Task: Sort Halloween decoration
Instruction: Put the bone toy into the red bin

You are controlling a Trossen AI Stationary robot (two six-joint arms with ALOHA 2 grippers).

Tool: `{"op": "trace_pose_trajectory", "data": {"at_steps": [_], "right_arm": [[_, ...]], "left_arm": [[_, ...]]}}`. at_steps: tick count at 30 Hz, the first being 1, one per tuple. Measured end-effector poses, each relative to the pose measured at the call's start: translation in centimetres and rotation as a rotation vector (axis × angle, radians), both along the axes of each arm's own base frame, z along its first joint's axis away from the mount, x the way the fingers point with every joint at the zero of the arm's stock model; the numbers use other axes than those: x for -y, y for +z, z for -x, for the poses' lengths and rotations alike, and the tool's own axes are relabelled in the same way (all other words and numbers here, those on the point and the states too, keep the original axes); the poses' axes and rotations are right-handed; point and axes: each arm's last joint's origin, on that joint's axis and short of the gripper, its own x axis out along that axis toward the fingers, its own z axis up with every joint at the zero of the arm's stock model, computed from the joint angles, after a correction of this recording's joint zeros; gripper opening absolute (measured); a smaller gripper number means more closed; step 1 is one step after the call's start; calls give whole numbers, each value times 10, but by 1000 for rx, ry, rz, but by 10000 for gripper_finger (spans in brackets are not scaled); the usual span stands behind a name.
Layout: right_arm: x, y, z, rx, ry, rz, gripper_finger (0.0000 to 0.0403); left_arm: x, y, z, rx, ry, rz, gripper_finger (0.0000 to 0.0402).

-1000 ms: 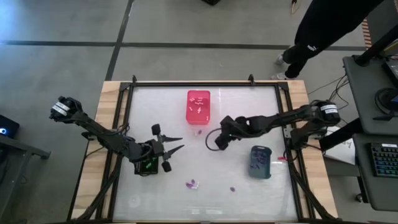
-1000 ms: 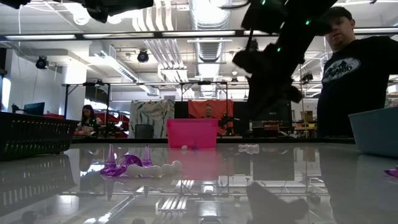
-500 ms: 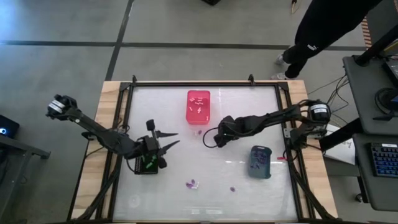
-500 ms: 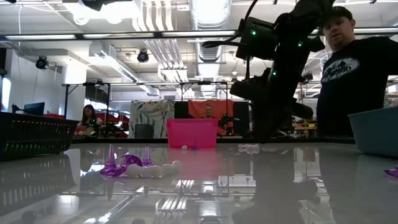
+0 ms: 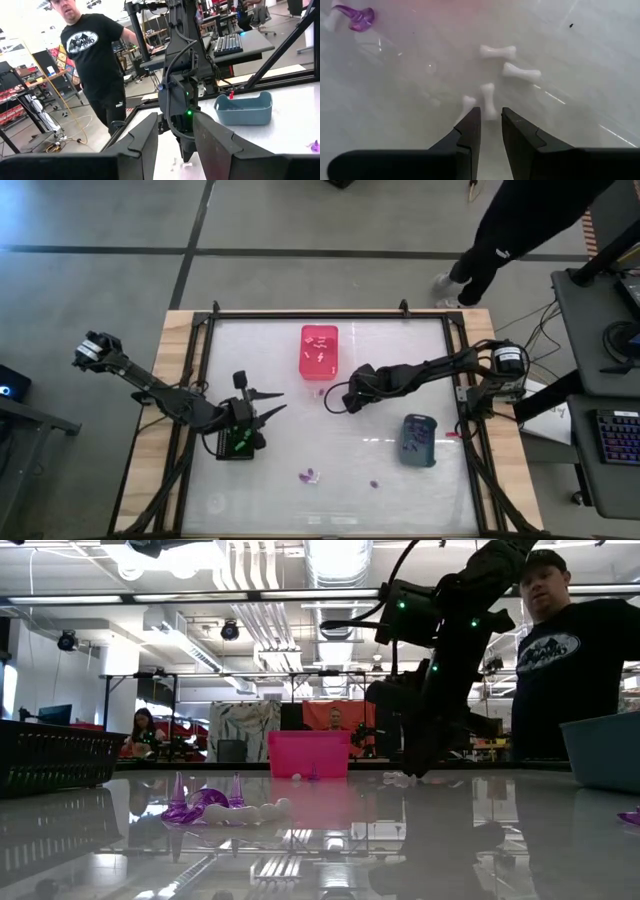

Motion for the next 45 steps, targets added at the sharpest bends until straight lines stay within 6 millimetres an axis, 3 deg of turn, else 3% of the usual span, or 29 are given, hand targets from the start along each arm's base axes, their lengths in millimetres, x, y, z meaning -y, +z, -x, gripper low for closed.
{"op": "trace_pose_trajectory", "data": {"at_steps": [16,26,34,45], "right_arm": [[2,1,-2,4,40,70,68],[2,-12,-5,-33,61,83,67],[2,-10,-5,-27,72,81,17],[2,-1,-2,-14,99,79,9]], "left_arm": [[0,0,0,2,0,6,107],[0,0,0,2,0,7,107],[0,0,0,3,0,8,107],[0,-2,0,1,0,31,107]]}}
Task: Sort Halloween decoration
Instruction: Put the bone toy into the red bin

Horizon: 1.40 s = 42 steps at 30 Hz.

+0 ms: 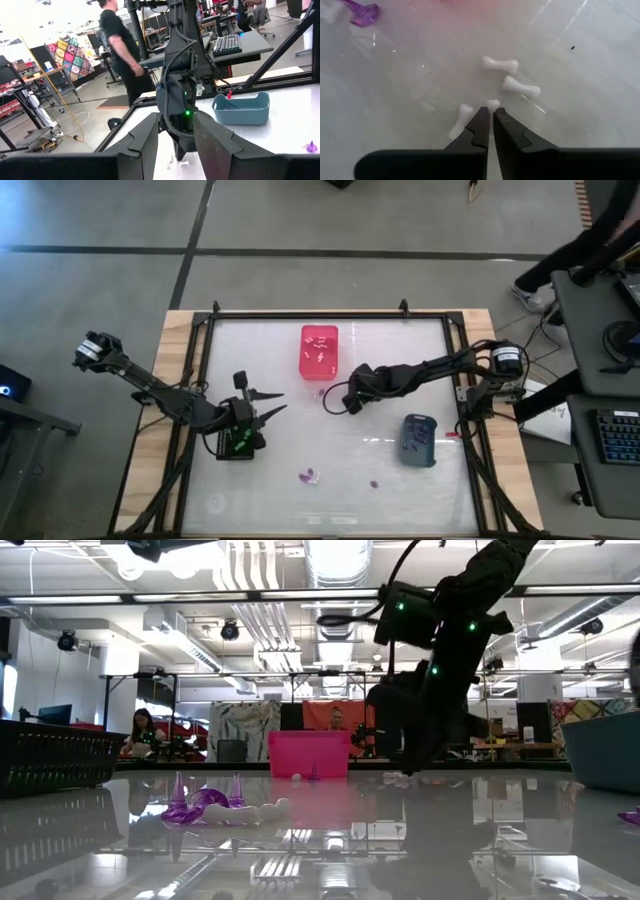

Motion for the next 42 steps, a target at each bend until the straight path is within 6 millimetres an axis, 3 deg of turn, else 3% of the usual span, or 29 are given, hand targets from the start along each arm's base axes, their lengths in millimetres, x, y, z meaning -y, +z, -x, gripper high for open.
{"op": "trace_pose_trajectory", "data": {"at_steps": [11,21,25,30,35,42], "right_arm": [[1,53,7,181,83,78,9],[38,93,-20,211,295,300,9],[56,98,-34,181,472,444,9],[74,90,-47,129,778,528,9],[87,80,-60,100,809,537,9],[90,72,-73,114,812,493,15]], "left_arm": [[0,-2,0,6,1,55,107],[0,-2,0,14,1,86,107],[0,-2,0,19,0,109,107],[1,-2,0,27,-3,141,107],[1,-3,1,32,-4,160,107],[2,-3,1,28,-5,167,107]]}}
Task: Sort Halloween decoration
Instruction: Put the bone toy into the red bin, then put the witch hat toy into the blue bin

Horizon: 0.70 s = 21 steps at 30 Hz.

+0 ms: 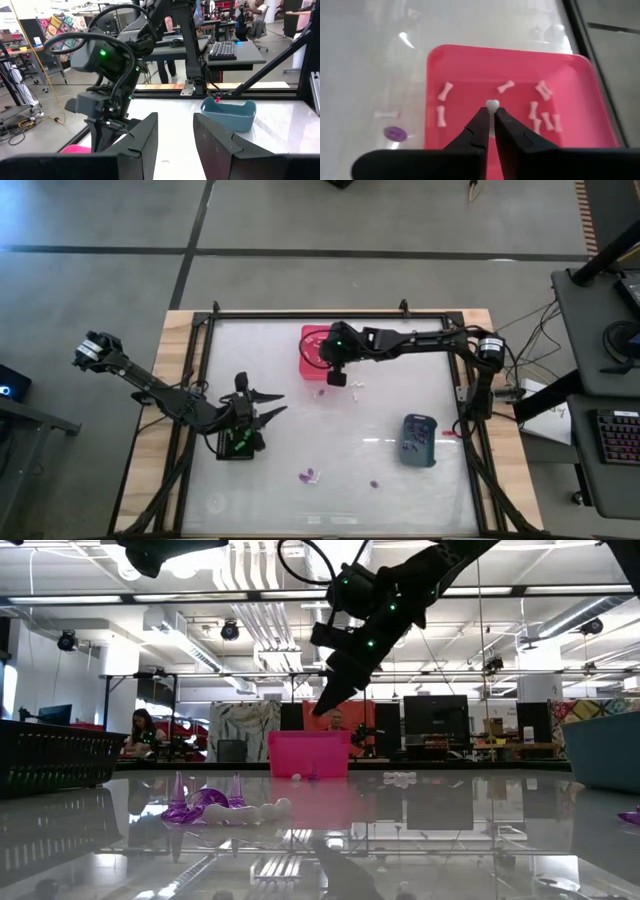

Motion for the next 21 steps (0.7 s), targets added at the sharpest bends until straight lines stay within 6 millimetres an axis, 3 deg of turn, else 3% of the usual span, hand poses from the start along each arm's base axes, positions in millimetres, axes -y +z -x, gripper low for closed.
{"op": "trace_pose_trajectory", "data": {"at_steps": [10,16,21], "right_arm": [[0,-2,-1,7,-26,-44,87],[-3,11,3,46,-70,-83,99],[-18,27,12,47,-109,-156,93]], "left_arm": [[0,-4,0,-22,2,31,107],[1,-9,0,-50,-11,59,107],[5,-16,-4,-89,-88,86,107]]}}
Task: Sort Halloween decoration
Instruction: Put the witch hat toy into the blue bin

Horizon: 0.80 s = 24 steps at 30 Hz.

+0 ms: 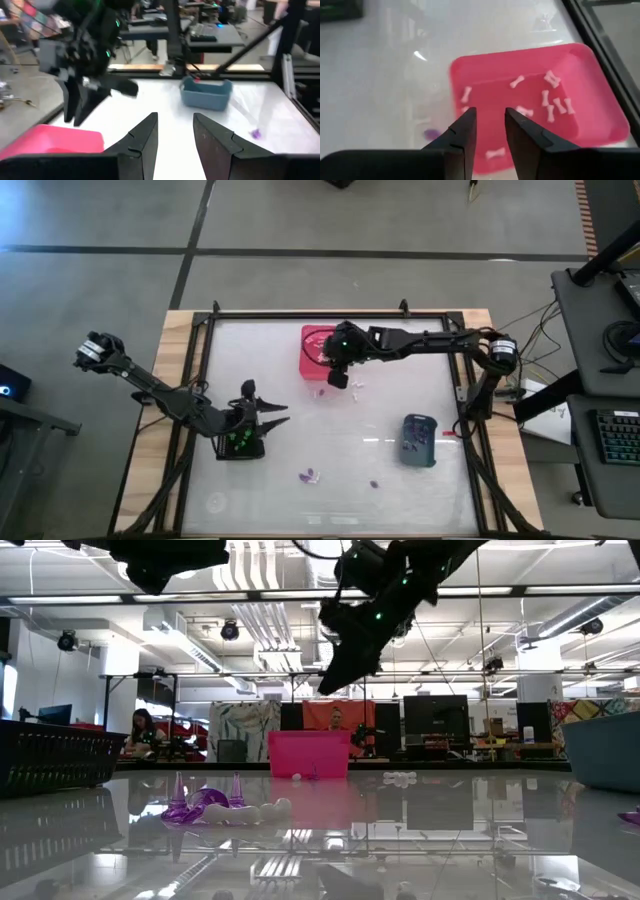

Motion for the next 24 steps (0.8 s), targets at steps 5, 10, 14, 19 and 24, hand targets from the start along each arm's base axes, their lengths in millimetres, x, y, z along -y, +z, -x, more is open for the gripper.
{"op": "trace_pose_trajectory", "data": {"at_steps": [5,10,14,19,24], "right_arm": [[-28,14,11,-48,40,-44,86],[-64,20,17,-61,113,-64,91],[-91,21,21,-59,173,-75,93],[-121,16,29,-62,231,-99,89],[-147,15,41,-19,281,-125,92]], "left_arm": [[8,-12,-9,-55,-86,23,107],[20,-25,-18,-121,-181,22,107],[32,-36,-25,-174,-220,4,107],[55,-41,-36,-206,-266,-15,107],[77,-47,-48,-260,-299,-49,107]]}}
